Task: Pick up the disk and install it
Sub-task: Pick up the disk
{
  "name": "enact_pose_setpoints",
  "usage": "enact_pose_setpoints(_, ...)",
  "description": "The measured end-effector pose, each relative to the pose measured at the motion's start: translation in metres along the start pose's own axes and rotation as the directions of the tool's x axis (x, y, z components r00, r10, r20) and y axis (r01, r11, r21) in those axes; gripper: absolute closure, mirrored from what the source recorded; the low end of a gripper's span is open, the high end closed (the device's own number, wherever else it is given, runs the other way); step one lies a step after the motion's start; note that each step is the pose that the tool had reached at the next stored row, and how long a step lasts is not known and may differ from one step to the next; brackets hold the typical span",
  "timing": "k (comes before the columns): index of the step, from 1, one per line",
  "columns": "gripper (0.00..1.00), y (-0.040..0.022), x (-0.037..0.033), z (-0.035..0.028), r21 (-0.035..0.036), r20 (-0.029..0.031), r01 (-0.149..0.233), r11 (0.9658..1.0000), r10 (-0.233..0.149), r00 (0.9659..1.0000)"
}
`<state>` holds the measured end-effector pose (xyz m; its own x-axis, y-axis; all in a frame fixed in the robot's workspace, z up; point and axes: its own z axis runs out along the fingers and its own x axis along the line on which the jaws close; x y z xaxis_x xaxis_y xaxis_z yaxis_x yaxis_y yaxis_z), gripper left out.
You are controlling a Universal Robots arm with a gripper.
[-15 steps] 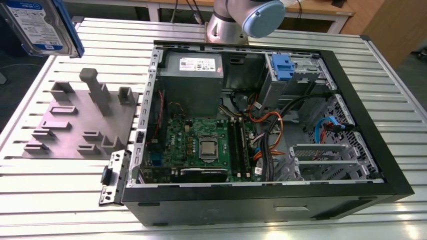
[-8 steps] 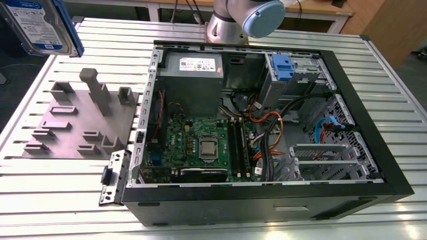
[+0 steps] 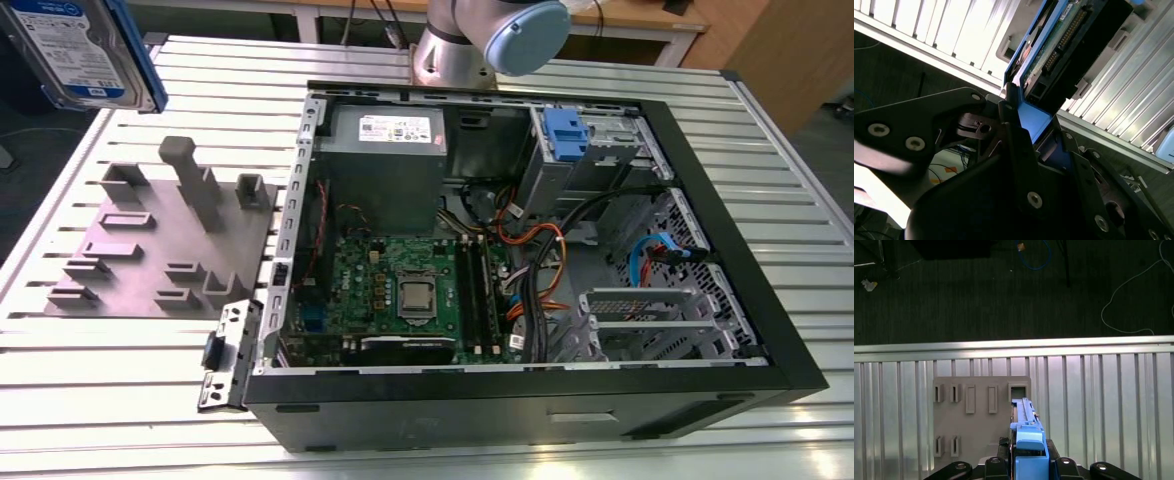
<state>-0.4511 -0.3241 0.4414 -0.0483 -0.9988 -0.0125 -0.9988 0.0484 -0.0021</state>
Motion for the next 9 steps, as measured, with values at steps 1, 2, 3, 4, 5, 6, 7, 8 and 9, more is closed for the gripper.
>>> enact_pose_setpoints(1, 0.64, 0.0, 0.0, -0.0002, 0.0, 0.0, 0.0, 1.0, 0.0, 1.0)
enact_pose_setpoints(2, 0.64, 0.0, 0.0, -0.0005, 0.0, 0.0, 0.0, 1.0, 0.0, 1.0)
enact_pose_setpoints(3, 0.64, 0.0, 0.0, -0.0006, 0.0001, 0.0001, 0.0, 1.0, 0.0, 1.0)
enact_pose_setpoints(4, 0.64, 0.0, 0.0, -0.0007, 0.0001, 0.0001, 0.0, 1.0, 0.0, 1.0)
enact_pose_setpoints(5, 0.64, 0.0, 0.0, -0.001, 0.0001, 0.0001, 0.0, 1.0, 0.0, 1.0)
enact_pose_setpoints(6, 0.64, 0.0, 0.0, -0.0012, 0.0, 0.0, 0.0, 1.0, 0.0, 1.0)
enact_pose_setpoints(7, 0.64, 0.0, 0.0, -0.0013, 0.0, 0.0, 0.0, 1.0, 0.0, 1.0)
enact_pose_setpoints(8, 0.64, 0.0, 0.0, -0.0015, 0.0, 0.0, 0.0, 1.0, 0.0, 1.0)
enact_pose_setpoints(9, 0.64, 0.0, 0.0, -0.0017, 0.0, 0.0, 0.0, 1.0, 0.0, 1.0)
